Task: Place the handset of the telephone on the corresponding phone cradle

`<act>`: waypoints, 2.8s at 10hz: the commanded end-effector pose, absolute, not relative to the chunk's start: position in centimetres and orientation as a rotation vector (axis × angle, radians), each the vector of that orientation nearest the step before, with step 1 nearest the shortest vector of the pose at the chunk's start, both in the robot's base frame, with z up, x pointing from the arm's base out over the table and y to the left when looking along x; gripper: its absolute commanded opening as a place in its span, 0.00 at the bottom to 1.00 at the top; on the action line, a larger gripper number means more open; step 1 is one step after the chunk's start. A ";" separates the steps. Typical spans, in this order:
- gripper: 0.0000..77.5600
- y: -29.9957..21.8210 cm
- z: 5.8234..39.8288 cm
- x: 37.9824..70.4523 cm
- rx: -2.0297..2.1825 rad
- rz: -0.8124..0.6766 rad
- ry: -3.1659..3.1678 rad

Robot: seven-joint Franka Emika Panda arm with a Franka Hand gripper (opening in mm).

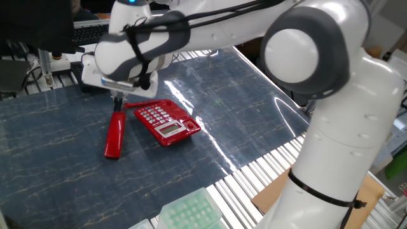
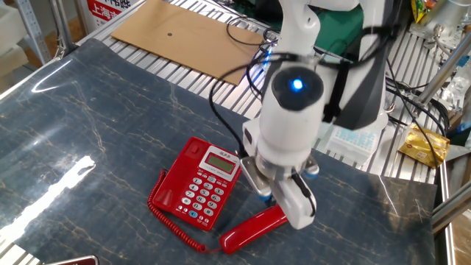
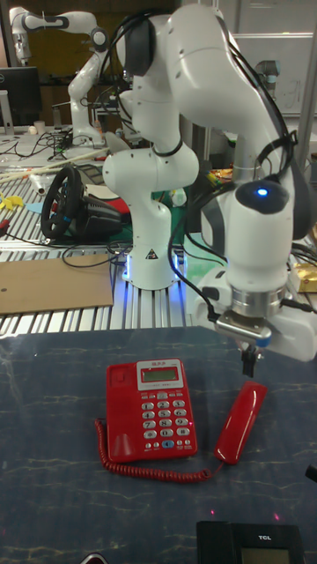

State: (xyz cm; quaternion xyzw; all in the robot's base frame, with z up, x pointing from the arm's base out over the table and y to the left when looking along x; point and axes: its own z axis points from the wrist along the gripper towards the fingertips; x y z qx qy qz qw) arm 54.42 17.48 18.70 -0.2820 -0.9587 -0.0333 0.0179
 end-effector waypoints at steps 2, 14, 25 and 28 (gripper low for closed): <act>0.00 18.2 15.6 54.5 -0.849 -0.051 -3.009; 0.00 17.4 10.9 54.9 -0.876 -0.063 -3.024; 1.00 17.4 10.7 54.9 -0.898 -0.066 -3.016; 1.00 17.4 10.7 54.9 -0.898 -0.066 -3.016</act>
